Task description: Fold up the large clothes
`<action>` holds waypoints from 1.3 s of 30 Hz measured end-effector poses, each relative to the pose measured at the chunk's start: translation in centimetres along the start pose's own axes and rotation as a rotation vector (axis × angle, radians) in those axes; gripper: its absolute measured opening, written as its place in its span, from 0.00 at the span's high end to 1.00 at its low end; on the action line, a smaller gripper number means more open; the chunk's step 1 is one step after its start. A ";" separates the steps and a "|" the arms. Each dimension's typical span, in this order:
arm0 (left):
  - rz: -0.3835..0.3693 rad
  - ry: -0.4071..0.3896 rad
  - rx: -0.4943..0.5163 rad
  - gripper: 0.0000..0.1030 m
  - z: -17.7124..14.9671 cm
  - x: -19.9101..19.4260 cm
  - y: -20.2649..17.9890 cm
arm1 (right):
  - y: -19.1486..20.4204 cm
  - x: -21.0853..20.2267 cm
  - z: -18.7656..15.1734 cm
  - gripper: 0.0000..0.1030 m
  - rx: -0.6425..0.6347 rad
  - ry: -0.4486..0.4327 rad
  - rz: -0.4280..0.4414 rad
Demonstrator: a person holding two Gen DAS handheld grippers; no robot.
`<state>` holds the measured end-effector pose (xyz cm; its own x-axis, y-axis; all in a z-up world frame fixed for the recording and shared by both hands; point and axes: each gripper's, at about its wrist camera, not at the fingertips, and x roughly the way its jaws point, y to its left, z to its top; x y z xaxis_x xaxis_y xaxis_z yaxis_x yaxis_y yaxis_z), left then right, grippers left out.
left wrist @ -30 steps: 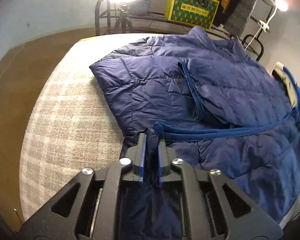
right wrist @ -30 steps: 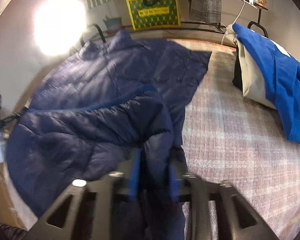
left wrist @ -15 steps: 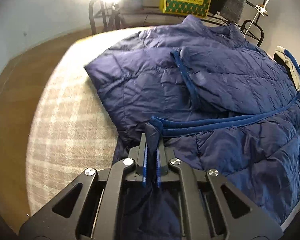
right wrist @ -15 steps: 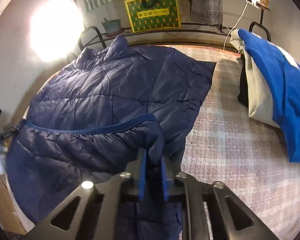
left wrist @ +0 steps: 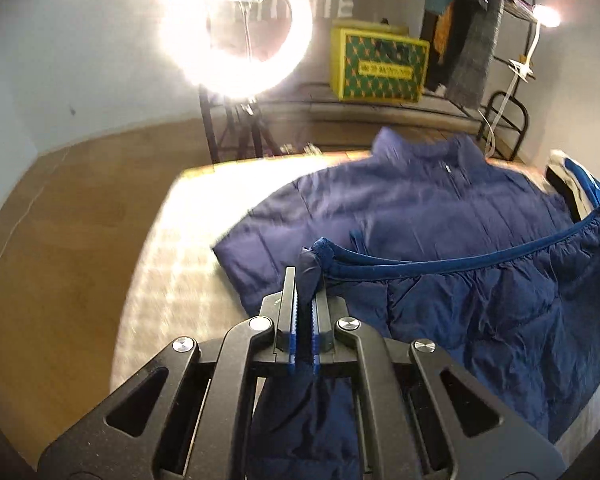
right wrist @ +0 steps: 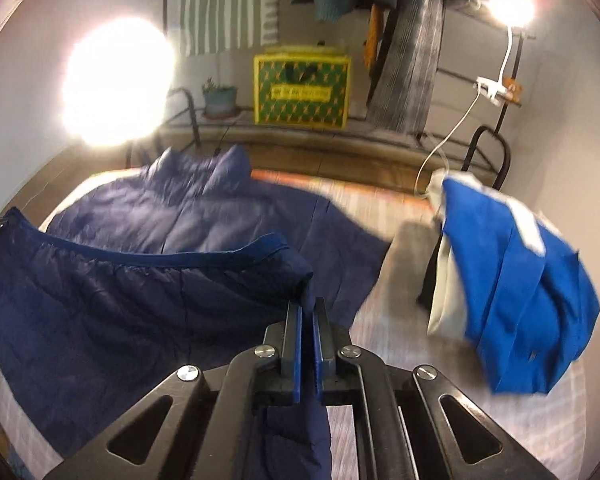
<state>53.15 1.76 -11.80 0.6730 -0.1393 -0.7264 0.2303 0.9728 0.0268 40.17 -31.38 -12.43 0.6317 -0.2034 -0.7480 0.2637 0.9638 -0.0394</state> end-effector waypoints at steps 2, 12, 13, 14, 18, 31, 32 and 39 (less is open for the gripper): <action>0.041 -0.022 0.019 0.97 1.7 0.7 -0.2 | 0.1 0.5 1.5 0.99 0.002 -0.020 -0.029; 0.110 -0.049 -0.007 0.98 6.9 7.3 -0.2 | -2.9 8.5 7.1 1.00 0.171 0.022 0.101; 0.103 -0.039 -0.003 0.97 6.6 7.8 -0.1 | -3.0 9.4 6.9 1.00 0.183 0.041 0.146; 0.098 -0.019 0.010 0.98 6.0 8.7 -0.3 | -3.0 10.5 6.6 0.85 0.188 0.060 0.175; 0.117 0.038 0.037 0.98 4.4 11.4 -0.2 | -1.6 14.5 6.2 0.38 0.164 0.139 0.252; 0.135 0.072 0.080 0.98 3.7 14.2 -1.3 | -1.7 17.6 5.9 0.23 0.156 0.176 0.148; 0.136 0.077 0.082 0.98 3.7 14.4 -1.4 | -2.1 17.8 6.0 0.26 0.171 0.175 0.142; 0.157 0.072 0.125 0.98 4.6 14.0 -2.2 | -1.3 18.0 6.2 0.95 0.134 0.173 0.122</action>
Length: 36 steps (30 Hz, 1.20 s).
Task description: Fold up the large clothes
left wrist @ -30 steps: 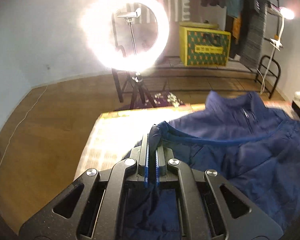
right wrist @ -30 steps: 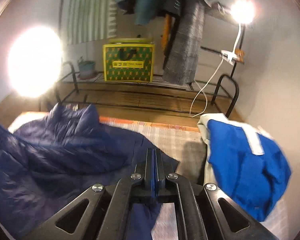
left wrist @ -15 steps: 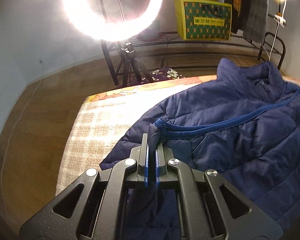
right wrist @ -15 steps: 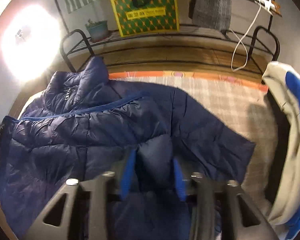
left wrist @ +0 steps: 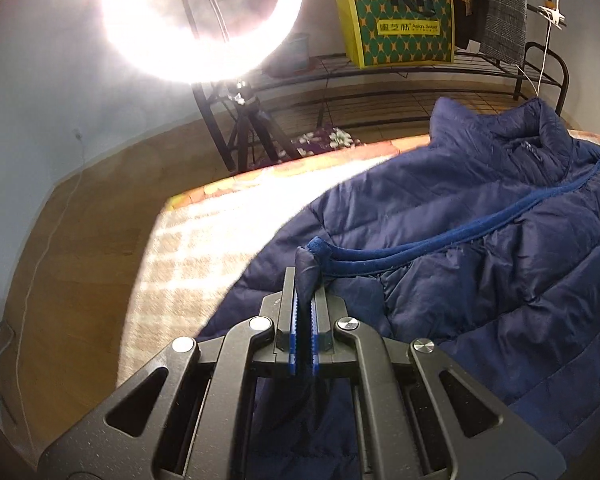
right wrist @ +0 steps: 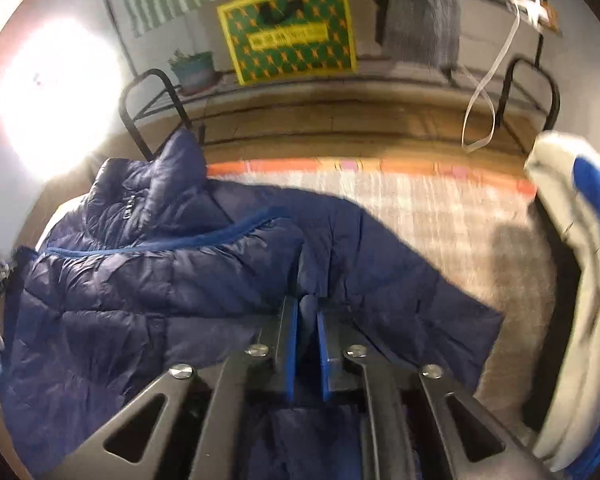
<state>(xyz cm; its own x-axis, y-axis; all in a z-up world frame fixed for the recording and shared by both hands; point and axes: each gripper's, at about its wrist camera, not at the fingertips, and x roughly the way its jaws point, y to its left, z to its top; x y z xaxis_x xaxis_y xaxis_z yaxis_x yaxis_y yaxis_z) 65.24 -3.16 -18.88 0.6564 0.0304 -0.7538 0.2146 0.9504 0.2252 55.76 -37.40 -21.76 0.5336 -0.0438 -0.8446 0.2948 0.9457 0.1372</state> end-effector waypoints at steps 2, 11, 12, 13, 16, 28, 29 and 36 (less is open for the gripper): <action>0.003 -0.020 -0.008 0.98 0.7 -0.5 0.2 | 0.0 -1.3 0.3 0.97 -0.011 -0.043 -0.016; 0.086 -0.075 -0.016 0.97 4.9 1.6 -1.2 | -1.6 -2.3 3.5 0.99 0.006 -0.165 -0.167; 0.097 -0.068 -0.017 0.97 5.1 2.3 -1.4 | -1.5 -1.2 3.7 0.99 -0.001 -0.147 -0.193; 0.106 -0.060 -0.018 0.97 5.1 3.0 -1.5 | -1.3 -0.6 3.8 0.99 -0.007 -0.138 -0.202; 0.146 -0.039 -0.006 0.97 5.3 5.1 -2.1 | -0.7 1.5 4.1 0.99 -0.061 -0.110 -0.272; 0.243 -0.048 -0.048 0.55 5.6 5.0 -1.0 | -3.1 0.9 2.2 0.88 -0.002 -0.028 -0.281; 0.246 -0.053 -0.059 0.55 5.8 4.4 -0.5 | -3.2 0.2 1.9 0.76 -0.006 -0.034 -0.262; 0.056 -0.143 -0.171 0.55 2.7 -7.3 3.9 | -4.0 -8.9 -3.3 0.66 0.025 -0.081 -0.019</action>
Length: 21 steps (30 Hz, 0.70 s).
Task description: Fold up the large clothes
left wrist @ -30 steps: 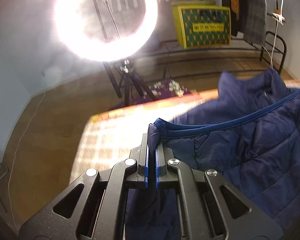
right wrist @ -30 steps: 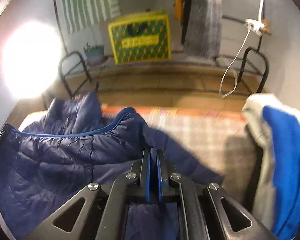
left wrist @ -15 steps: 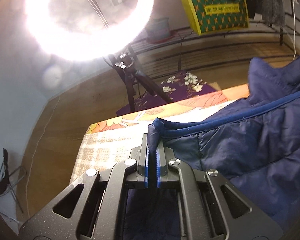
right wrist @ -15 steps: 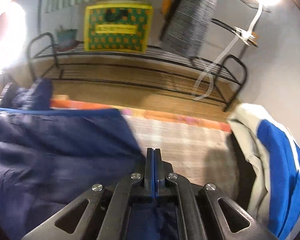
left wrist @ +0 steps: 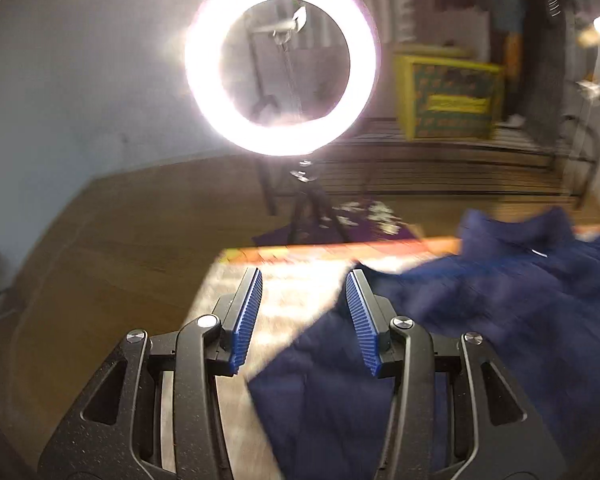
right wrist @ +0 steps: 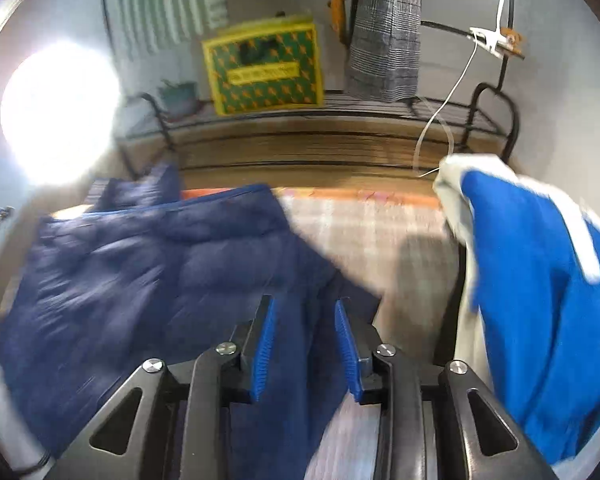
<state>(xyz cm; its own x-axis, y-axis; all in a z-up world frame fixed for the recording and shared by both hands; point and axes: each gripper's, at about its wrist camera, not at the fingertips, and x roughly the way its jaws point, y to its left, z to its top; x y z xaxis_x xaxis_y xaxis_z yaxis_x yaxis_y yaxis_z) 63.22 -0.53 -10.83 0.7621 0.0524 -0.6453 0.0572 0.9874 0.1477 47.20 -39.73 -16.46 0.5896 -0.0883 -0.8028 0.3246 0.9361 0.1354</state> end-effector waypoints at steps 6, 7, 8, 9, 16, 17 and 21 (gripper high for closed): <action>-0.150 0.082 0.088 0.55 -9.0 -6.9 -0.6 | -0.4 -4.9 -8.6 0.52 0.074 0.071 0.183; -0.167 0.096 0.092 0.55 -10.2 -7.3 -0.7 | -0.3 -4.9 -9.5 0.50 0.078 0.083 0.182; -0.190 0.122 0.098 0.55 -12.0 -7.6 -1.1 | -0.1 -4.9 -10.7 0.49 0.086 0.106 0.181; -0.194 0.140 0.104 0.55 -12.9 -7.5 -1.5 | 0.0 -4.8 -11.7 0.48 0.096 0.129 0.188; -0.144 0.232 0.150 0.55 -17.0 -4.3 -5.2 | 1.7 -5.3 -13.7 0.95 0.114 0.140 0.152; -0.130 0.233 0.155 0.55 -17.1 -3.9 -5.4 | 1.9 -5.7 -13.6 0.97 0.094 0.129 0.134; -0.103 0.212 0.169 0.52 -17.1 -3.2 -6.0 | 2.4 -6.0 -15.2 1.00 0.012 0.123 0.012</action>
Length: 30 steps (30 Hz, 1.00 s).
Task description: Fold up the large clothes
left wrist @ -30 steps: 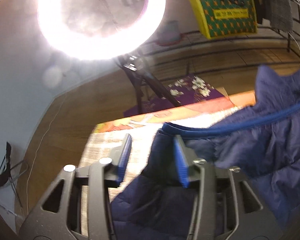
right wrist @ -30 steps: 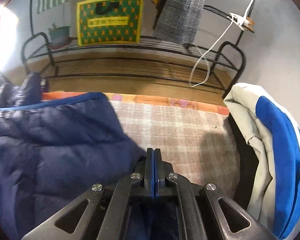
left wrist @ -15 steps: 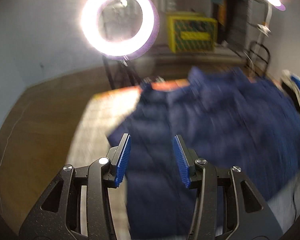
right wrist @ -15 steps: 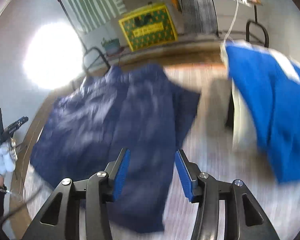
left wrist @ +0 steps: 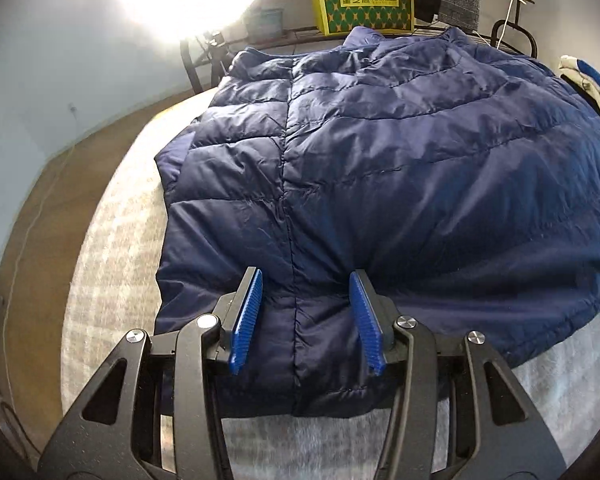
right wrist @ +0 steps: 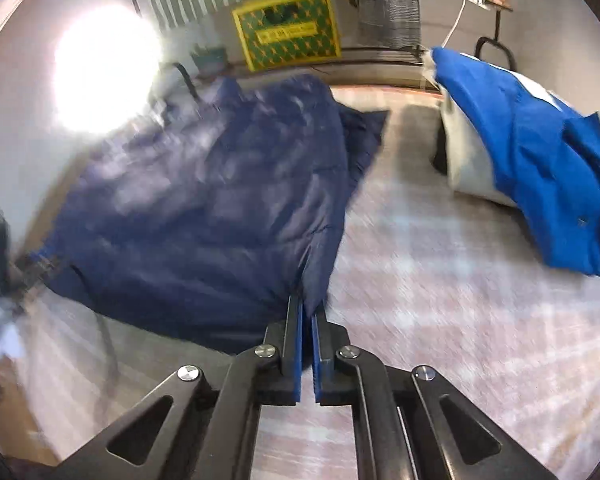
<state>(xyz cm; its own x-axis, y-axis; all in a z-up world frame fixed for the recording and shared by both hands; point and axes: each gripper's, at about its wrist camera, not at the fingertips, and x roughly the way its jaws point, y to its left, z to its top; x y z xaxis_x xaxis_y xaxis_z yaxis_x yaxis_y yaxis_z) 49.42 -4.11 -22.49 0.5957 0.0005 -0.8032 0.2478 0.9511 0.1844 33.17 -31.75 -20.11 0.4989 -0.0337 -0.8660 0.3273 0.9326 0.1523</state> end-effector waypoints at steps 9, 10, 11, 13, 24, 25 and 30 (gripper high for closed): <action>-0.044 -0.094 0.008 0.54 1.7 -5.9 -0.9 | -0.9 -2.8 -0.2 0.80 0.056 -0.039 0.013; -0.061 -0.113 0.014 0.54 2.3 -6.6 -1.6 | -0.5 -4.1 0.1 0.75 0.035 -0.082 0.009; -0.080 -0.130 0.026 0.54 2.9 -7.2 -2.5 | -0.1 -5.2 0.4 0.73 0.017 -0.122 0.017; -0.124 -0.146 0.052 0.54 4.4 -7.4 -5.0 | 0.9 -6.7 1.2 0.69 -0.013 -0.202 0.071; -0.103 -0.097 0.197 0.54 8.3 0.8 -14.1 | 5.1 1.0 4.6 0.68 -0.030 -0.148 0.151; -0.113 -0.092 0.184 0.54 8.0 1.5 -13.9 | 4.7 2.0 4.5 0.71 -0.024 -0.124 0.110; -0.199 -0.090 0.100 0.54 8.0 0.9 -11.5 | 2.6 3.8 2.7 0.77 0.013 -0.076 0.040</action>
<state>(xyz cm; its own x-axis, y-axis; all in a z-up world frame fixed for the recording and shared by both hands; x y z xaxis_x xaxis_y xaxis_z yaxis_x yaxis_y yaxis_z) 53.25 -17.55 -20.84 0.5921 -0.2156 -0.7765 0.4389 0.8944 0.0863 38.05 -30.46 -21.68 0.5711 -0.0238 -0.8205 0.3156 0.9291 0.1927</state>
